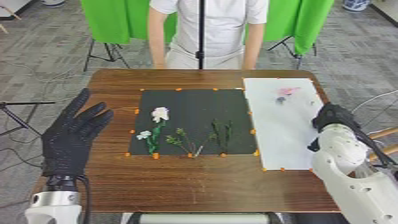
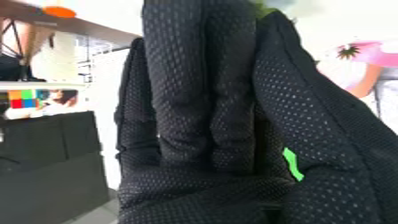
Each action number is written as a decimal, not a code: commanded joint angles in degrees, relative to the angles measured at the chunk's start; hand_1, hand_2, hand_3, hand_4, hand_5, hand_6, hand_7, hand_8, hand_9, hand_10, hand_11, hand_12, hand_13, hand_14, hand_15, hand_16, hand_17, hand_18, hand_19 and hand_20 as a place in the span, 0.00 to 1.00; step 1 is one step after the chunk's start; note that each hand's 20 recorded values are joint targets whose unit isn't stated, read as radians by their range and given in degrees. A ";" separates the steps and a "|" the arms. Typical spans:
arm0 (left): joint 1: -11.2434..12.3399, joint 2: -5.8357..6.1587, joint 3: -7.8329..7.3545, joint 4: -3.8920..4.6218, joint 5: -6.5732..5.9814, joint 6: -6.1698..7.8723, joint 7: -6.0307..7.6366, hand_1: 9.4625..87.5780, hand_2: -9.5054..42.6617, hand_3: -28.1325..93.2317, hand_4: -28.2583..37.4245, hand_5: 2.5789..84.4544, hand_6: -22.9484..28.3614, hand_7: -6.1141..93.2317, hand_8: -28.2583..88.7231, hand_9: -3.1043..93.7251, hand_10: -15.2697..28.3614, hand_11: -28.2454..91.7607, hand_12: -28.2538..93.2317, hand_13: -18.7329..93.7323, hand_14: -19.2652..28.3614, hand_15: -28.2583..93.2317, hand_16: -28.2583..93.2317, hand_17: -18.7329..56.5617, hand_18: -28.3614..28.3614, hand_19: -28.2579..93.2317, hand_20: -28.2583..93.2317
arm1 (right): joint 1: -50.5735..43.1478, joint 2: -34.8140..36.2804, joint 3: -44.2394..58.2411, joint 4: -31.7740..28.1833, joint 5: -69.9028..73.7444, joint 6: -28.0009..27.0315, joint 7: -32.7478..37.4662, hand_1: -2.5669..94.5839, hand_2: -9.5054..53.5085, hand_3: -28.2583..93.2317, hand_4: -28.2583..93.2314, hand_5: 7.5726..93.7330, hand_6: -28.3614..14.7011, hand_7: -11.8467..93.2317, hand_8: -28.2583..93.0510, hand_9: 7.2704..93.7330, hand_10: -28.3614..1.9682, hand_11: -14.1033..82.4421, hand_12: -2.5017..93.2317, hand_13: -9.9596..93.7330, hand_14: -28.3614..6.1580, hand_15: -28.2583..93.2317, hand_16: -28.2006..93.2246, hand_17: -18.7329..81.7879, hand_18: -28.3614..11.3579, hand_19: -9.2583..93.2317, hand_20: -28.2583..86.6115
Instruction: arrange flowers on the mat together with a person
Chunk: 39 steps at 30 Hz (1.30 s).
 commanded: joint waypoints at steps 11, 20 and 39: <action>1.56 -0.14 -2.30 -1.42 1.92 -3.74 2.43 0.11 0.35 0.86 0.00 0.38 0.59 0.17 0.16 0.40 0.83 0.43 0.32 0.42 0.98 0.62 0.15 0.18 0.99 0.80 0.19 | 2.68 -15.09 -7.03 -17.77 2.62 1.54 -14.26 0.60 0.00 0.82 0.00 0.90 0.69 0.28 0.24 1.00 0.72 0.35 0.33 0.92 0.69 0.58 0.44 0.47 0.32 0.87 0.25; 0.11 0.62 -1.52 -1.26 1.59 -3.83 2.74 0.11 0.35 0.86 0.00 0.39 0.59 0.16 0.16 0.40 0.83 0.43 0.32 0.42 0.99 0.62 0.15 0.18 0.99 0.80 0.19 | 9.12 -24.07 -19.58 -10.55 4.72 -1.47 -22.25 0.60 0.00 0.83 0.00 0.90 0.69 0.29 0.24 1.00 0.70 0.36 0.32 0.92 0.67 0.60 0.43 0.47 0.32 0.87 0.25; -2.31 1.11 -1.04 -0.42 0.75 -4.97 1.88 0.11 0.35 0.86 0.00 0.39 0.59 0.16 0.16 0.41 0.83 0.43 0.32 0.42 0.99 0.63 0.15 0.18 1.00 0.80 0.20 | 18.65 -23.23 -35.52 0.86 -3.48 -1.63 -17.77 0.60 0.00 0.80 0.00 0.90 0.73 0.27 0.23 0.99 0.70 0.42 0.32 0.88 0.63 0.67 0.38 0.45 0.32 0.88 0.24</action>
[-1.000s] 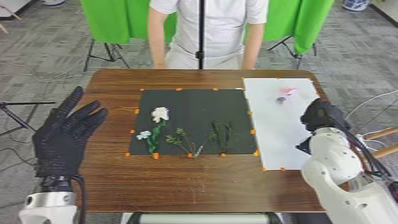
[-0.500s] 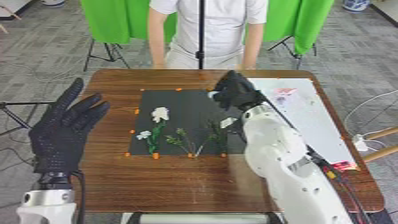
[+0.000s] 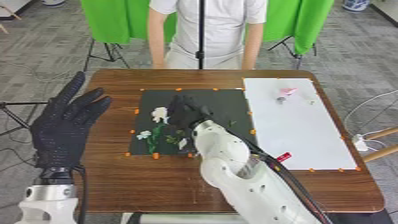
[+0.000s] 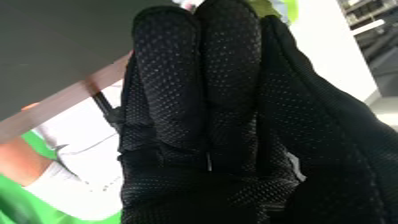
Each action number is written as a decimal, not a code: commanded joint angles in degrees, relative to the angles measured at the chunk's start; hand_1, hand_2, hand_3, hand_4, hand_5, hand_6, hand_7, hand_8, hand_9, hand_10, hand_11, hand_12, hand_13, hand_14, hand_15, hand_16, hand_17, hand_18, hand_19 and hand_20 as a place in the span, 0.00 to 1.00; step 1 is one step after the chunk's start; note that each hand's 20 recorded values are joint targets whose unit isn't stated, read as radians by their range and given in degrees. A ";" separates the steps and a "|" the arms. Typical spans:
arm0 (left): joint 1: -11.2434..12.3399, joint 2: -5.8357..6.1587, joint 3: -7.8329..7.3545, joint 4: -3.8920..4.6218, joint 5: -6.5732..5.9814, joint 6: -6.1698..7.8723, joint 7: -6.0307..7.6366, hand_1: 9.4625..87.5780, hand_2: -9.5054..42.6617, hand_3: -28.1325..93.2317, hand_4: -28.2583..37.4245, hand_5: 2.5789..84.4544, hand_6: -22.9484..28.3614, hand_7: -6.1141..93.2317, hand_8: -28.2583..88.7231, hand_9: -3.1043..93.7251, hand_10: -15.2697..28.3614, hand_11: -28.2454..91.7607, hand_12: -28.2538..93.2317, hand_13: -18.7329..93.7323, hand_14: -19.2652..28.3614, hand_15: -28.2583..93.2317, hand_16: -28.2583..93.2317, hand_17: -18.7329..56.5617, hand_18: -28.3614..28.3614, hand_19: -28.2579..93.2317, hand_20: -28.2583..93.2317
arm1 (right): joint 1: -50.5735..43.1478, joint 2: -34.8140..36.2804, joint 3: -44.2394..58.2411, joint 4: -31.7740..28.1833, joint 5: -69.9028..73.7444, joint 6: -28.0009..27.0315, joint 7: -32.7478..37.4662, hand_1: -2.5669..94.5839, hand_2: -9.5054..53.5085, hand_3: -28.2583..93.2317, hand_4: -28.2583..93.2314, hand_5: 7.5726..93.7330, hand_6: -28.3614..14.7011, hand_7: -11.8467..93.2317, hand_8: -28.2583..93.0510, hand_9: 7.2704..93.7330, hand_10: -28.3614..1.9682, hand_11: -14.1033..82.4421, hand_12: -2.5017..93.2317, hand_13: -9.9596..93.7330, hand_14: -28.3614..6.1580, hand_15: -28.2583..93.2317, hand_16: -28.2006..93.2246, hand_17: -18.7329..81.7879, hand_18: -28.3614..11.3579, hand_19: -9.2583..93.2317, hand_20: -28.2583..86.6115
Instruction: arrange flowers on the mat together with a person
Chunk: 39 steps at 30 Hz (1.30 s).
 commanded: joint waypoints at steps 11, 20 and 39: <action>-0.78 -0.14 0.10 0.65 -1.12 -1.71 -1.37 0.12 0.35 0.86 0.00 0.39 0.60 0.16 0.16 0.41 0.83 0.43 0.32 0.42 0.99 0.63 0.15 0.18 1.00 0.80 0.20 | 1.73 1.30 -3.36 1.40 -12.73 -7.61 1.05 0.55 0.00 0.80 0.00 0.83 0.75 0.24 0.21 0.90 0.67 0.40 0.35 0.79 0.60 0.71 0.35 0.39 0.31 0.84 0.25; -1.60 0.06 0.55 0.83 -1.17 -1.62 -2.20 0.13 0.34 0.86 0.00 0.39 0.60 0.17 0.16 0.41 0.83 0.43 0.32 0.42 0.99 0.63 0.15 0.18 1.00 0.80 0.20 | 1.89 1.31 -5.35 1.97 -18.81 -3.35 -1.48 0.52 0.00 0.81 0.00 0.80 0.76 0.25 0.19 0.83 0.63 0.44 0.29 0.75 0.59 0.72 0.32 0.37 0.30 0.81 0.29; -1.17 -0.19 0.43 0.67 -1.53 -0.96 -2.93 0.14 0.35 0.86 0.00 0.39 0.60 0.17 0.16 0.41 0.83 0.44 0.32 0.43 0.98 0.63 0.15 0.18 0.99 0.80 0.20 | -0.44 -1.58 -2.20 -0.08 -25.38 -15.61 -5.62 0.41 0.00 0.87 0.00 0.68 0.78 0.24 0.12 0.72 0.50 0.52 0.19 0.67 0.50 0.75 0.30 0.31 0.28 0.76 0.33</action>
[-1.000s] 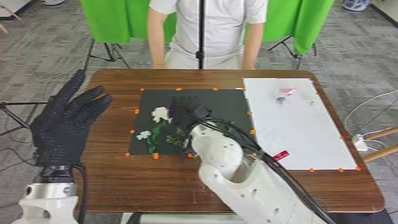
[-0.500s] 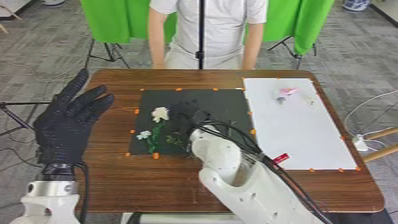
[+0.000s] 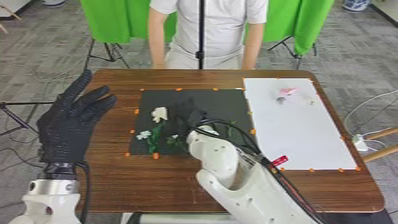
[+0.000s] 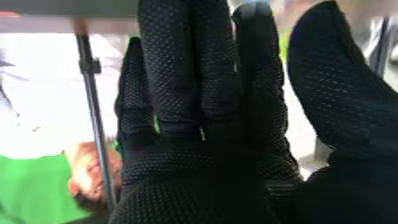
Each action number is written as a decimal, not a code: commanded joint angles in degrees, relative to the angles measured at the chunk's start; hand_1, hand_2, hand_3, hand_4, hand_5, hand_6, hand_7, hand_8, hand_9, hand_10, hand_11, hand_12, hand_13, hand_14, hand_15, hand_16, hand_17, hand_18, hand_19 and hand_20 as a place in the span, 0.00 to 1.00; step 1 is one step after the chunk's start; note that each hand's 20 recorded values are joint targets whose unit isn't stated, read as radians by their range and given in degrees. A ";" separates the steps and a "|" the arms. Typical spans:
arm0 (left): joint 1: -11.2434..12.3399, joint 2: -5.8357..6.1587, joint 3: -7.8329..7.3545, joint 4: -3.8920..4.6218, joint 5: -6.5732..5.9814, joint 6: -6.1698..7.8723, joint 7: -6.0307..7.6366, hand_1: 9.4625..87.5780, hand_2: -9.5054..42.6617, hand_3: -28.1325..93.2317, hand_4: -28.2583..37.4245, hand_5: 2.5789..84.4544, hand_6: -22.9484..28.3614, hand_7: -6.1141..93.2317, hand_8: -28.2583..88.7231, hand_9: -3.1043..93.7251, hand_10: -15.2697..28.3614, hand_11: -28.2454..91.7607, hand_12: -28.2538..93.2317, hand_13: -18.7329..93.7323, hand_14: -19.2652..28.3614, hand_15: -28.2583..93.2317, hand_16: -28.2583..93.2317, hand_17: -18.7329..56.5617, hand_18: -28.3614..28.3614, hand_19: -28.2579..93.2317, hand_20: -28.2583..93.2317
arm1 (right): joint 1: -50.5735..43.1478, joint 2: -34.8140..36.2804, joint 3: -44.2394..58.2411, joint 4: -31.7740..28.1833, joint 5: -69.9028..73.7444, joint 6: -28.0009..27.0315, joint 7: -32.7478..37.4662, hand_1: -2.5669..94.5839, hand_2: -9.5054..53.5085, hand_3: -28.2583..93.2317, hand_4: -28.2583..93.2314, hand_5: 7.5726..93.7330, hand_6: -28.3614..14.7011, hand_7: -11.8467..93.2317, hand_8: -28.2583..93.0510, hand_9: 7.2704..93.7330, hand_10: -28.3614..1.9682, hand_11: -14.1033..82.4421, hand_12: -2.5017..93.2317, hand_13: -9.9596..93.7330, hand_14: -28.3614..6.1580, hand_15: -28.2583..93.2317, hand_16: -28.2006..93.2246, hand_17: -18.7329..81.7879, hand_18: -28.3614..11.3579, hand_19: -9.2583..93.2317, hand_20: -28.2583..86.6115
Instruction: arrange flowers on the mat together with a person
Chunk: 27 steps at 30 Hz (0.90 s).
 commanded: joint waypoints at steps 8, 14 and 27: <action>1.56 -0.20 0.34 0.04 -0.90 0.83 0.28 0.14 0.35 0.86 0.00 0.40 0.61 0.17 0.16 0.41 0.83 0.44 0.32 0.43 0.98 0.63 0.15 0.18 0.99 0.81 0.20 | -0.53 -2.15 1.98 -1.96 -0.83 3.65 -2.25 0.38 0.00 0.87 0.00 0.65 0.77 0.24 0.12 0.69 0.48 0.52 0.19 0.65 0.48 0.76 0.30 0.30 0.27 0.75 0.35; 2.37 0.09 0.29 -0.08 -1.31 1.70 1.44 0.14 0.35 0.86 0.00 0.40 0.61 0.17 0.16 0.41 0.83 0.44 0.32 0.43 0.99 0.63 0.15 0.18 0.99 0.81 0.20 | 0.58 -2.84 4.09 -4.08 -0.17 6.22 -2.47 0.36 0.00 0.86 0.00 0.63 0.76 0.24 0.12 0.69 0.46 0.52 0.18 0.65 0.47 0.76 0.29 0.30 0.27 0.75 0.35; 5.96 -0.73 -0.72 0.93 -3.37 4.80 6.04 0.12 0.35 0.86 0.00 0.39 0.60 0.17 0.16 0.41 0.83 0.43 0.32 0.42 0.99 0.63 0.15 0.18 0.99 0.81 0.19 | -13.30 -6.14 28.50 -19.42 54.79 1.14 5.12 0.28 0.03 0.86 0.00 0.59 0.70 0.23 0.12 0.66 0.41 0.43 0.16 0.62 0.37 0.73 0.28 0.29 0.25 0.74 0.36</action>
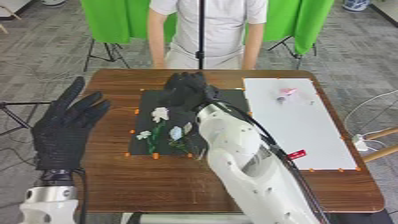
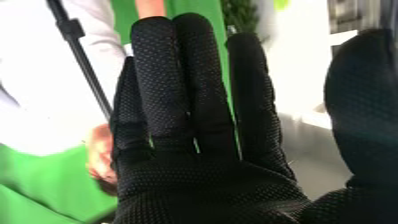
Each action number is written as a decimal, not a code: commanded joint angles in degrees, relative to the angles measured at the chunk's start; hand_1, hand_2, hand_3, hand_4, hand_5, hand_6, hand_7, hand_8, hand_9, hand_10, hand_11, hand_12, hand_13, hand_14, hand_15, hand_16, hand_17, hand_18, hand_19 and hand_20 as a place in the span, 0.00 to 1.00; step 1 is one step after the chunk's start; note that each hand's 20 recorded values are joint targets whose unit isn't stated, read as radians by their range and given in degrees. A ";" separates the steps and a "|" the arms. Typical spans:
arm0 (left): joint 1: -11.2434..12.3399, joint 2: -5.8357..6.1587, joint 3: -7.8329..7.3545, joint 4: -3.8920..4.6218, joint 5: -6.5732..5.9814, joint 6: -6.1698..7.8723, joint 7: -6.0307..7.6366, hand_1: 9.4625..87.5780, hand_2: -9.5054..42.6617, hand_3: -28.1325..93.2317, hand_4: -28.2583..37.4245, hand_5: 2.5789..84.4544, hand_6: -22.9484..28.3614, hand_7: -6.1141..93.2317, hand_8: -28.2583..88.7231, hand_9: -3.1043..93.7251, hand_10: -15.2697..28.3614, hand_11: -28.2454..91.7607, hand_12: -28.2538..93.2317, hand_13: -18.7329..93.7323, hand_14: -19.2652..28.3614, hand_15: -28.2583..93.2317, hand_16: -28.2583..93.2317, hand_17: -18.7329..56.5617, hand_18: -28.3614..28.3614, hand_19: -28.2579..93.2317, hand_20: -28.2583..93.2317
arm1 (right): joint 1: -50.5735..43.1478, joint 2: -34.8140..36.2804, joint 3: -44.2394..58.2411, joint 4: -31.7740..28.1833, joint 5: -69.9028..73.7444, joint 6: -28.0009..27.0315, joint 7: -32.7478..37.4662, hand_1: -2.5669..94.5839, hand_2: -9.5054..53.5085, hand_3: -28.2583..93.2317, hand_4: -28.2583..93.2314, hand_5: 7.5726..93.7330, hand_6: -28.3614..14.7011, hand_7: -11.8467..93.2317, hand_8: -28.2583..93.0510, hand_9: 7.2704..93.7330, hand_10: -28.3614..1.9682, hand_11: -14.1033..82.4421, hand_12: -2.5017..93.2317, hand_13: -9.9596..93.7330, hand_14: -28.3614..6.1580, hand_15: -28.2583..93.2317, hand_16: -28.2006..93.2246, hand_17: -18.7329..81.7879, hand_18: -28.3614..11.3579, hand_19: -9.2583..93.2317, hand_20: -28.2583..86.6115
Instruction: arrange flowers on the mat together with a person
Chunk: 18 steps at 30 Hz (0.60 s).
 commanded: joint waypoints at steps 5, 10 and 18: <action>4.12 -0.95 -0.44 0.98 -2.22 2.68 3.32 0.11 0.35 0.86 0.00 0.40 0.59 0.16 0.16 0.42 0.81 0.43 0.32 0.43 0.99 0.63 0.15 0.18 0.99 0.80 0.19 | -17.33 -2.32 26.56 -12.26 65.65 -1.55 8.94 0.24 0.13 0.86 0.00 0.51 0.64 0.22 0.13 0.57 0.31 0.36 0.16 0.55 0.26 0.68 0.28 0.25 0.22 0.69 0.36; 3.06 -1.33 0.46 1.80 -2.35 2.43 2.64 0.10 0.37 0.85 0.00 0.41 0.59 0.16 0.16 0.42 0.81 0.43 0.32 0.43 0.99 0.63 0.15 0.18 0.99 0.80 0.20 | -24.71 -1.82 33.39 -13.95 80.17 2.66 4.88 0.22 0.16 0.87 0.00 0.47 0.64 0.22 0.13 0.53 0.29 0.35 0.16 0.52 0.24 0.66 0.28 0.24 0.22 0.66 0.37; 3.03 -1.38 1.34 1.57 -2.24 2.76 2.07 0.08 0.38 0.85 0.00 0.40 0.57 0.15 0.16 0.43 0.80 0.42 0.31 0.43 0.99 0.63 0.15 0.18 0.98 0.80 0.20 | -35.11 -0.68 38.47 -17.31 87.69 7.15 -0.92 0.21 0.19 0.88 0.00 0.44 0.67 0.21 0.13 0.50 0.31 0.33 0.15 0.50 0.22 0.64 0.28 0.23 0.22 0.63 0.38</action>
